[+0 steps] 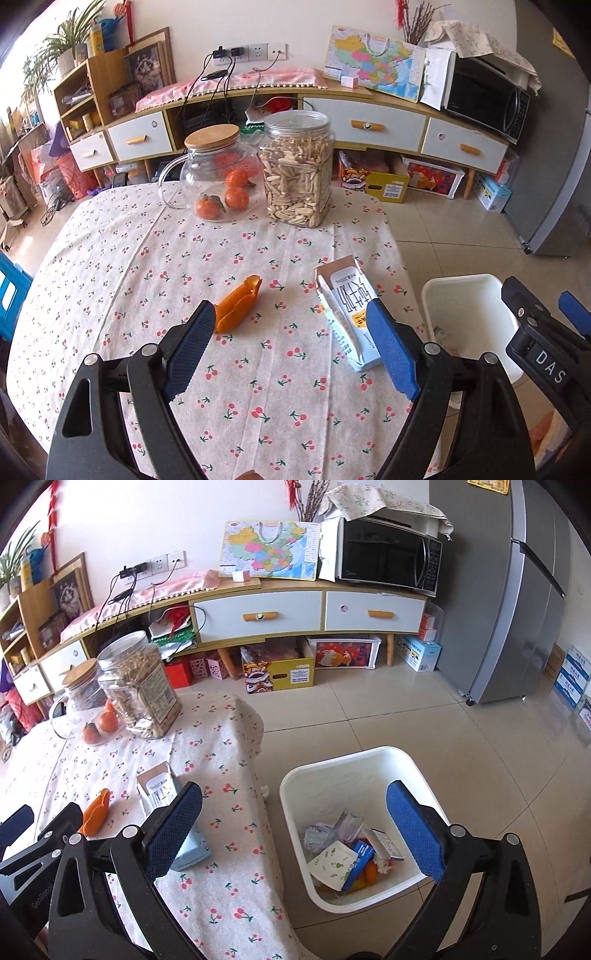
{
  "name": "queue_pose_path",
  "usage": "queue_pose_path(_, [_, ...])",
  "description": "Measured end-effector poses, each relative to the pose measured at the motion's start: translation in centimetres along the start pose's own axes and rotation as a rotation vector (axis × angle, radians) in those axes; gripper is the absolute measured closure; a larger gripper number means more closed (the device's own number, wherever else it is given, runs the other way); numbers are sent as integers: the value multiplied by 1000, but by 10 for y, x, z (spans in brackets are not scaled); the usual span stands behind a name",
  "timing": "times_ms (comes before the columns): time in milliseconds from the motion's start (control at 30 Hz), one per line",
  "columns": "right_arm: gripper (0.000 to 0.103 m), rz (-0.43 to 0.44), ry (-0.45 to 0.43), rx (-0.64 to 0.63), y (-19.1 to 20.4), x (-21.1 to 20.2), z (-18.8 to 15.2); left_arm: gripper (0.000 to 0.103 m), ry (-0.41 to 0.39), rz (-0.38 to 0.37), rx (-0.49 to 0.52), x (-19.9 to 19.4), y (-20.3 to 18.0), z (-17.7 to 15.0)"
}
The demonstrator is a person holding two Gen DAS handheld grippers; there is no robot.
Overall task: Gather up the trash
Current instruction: 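Move the right gripper to the orange peel on the tablecloth and grasp it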
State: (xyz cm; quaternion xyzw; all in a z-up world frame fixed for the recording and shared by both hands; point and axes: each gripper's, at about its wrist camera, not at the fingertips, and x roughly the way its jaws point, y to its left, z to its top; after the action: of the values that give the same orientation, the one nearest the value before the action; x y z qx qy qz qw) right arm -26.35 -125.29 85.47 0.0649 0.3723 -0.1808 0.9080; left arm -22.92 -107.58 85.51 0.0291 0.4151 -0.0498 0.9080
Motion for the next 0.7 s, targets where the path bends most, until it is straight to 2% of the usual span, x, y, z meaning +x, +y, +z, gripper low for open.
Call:
queue_pose_path(233, [7, 26, 29, -69, 52, 9, -7, 22, 25, 45, -58, 9, 54, -8])
queue_pose_path(533, [7, 108, 74, -165, 132, 23, -17, 22, 62, 148, -122, 20, 129, -15])
queue_pose_path(700, [7, 138, 128, -227, 176, 40, -28, 22, 38, 186, -183, 10, 168, -10])
